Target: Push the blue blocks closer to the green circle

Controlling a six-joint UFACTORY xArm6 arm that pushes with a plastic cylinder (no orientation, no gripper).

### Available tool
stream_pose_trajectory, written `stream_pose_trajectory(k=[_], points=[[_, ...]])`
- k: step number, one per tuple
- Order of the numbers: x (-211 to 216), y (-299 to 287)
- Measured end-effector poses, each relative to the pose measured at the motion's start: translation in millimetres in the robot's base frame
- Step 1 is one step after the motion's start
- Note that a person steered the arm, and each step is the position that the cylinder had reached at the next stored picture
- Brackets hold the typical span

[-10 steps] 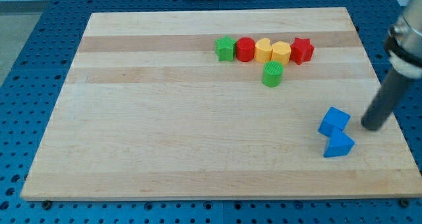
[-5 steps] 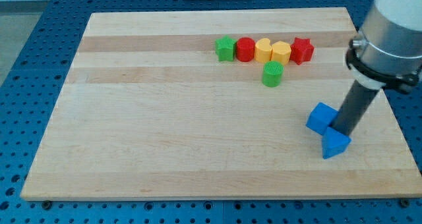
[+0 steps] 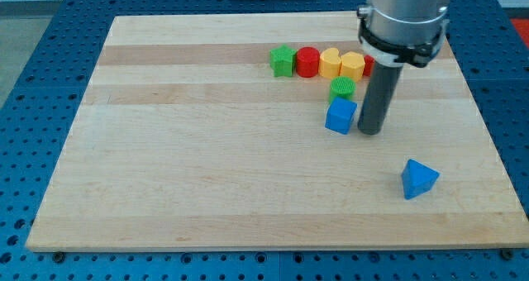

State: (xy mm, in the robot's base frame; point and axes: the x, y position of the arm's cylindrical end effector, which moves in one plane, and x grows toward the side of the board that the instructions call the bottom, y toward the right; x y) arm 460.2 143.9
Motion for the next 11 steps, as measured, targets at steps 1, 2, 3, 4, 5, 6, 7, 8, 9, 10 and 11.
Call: stream_pose_trajectory(k=[1,2,3,4,5,6,7,8,9,10,11], points=[[8.9,58.0],[72.7,83.6],[123.3,84.2],[135.7,70.3],[141.2,40.8],[108.0,17.4],[65.6,-0.7],[32.0,-9.8],[63.7,-10.2],[131.7,-10.3],[156.4,6.9]])
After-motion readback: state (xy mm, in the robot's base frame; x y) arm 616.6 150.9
